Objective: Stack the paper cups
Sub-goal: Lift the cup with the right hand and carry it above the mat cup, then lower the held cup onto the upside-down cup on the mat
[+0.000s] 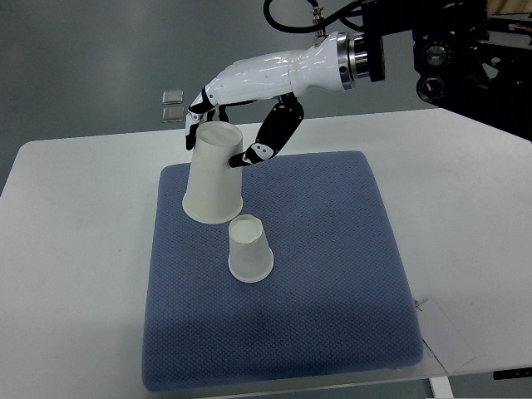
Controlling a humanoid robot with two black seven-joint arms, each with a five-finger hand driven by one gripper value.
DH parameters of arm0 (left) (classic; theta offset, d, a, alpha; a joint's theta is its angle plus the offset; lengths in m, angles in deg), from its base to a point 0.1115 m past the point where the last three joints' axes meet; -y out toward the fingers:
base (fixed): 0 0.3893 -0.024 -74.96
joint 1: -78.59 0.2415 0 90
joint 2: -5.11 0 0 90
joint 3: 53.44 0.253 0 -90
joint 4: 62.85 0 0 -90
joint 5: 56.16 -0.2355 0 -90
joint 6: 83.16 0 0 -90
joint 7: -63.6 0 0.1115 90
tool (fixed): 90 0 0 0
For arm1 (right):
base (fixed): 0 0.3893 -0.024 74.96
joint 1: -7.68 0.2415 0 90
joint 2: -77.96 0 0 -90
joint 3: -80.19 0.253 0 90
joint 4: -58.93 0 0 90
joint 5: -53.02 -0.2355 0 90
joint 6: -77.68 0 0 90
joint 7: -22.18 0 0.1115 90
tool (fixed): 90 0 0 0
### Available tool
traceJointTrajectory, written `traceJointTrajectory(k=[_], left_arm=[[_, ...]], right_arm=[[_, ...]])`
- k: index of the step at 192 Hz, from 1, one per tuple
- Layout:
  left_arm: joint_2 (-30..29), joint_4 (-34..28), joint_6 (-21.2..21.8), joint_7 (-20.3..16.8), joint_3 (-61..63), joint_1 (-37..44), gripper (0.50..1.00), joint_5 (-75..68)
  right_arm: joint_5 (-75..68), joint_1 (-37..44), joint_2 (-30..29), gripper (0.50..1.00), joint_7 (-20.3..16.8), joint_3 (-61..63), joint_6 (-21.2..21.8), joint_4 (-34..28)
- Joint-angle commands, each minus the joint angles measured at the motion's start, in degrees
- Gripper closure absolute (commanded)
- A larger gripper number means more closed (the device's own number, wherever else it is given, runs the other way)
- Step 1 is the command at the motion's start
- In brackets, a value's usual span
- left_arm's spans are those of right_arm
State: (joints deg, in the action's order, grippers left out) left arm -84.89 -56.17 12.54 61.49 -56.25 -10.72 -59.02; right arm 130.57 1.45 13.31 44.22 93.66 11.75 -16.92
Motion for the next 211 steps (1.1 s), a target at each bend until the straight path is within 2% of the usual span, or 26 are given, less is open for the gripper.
traceJointTrajectory(k=[1,107,138,211], left_arm=[[0.00,0.00,0.01,0.00,0.00,-0.08,0.500,0.05],[0.00,0.00,0.01,0.00,0.00,0.01,0.500,-0.04],[0.00,0.00,0.01,0.00,0.00,-0.07,0.500,-0.04],[0.00,0.00,0.01,0.00,0.00,0.01,0.500,0.05]], right_arm=[[1.29,-0.53,-1.08,0.961,-0.42,-0.37,-0.16,0.00],[7.79,-4.14,-1.79,0.961,-0.86,-1.16,-1.48,0.09],[9.02,-5.01,-1.70,0.957,-0.86,-2.39,-3.41,0.35],[9.37,-5.81,-1.61,0.948,-0.77,-3.71,-3.41,0.88]])
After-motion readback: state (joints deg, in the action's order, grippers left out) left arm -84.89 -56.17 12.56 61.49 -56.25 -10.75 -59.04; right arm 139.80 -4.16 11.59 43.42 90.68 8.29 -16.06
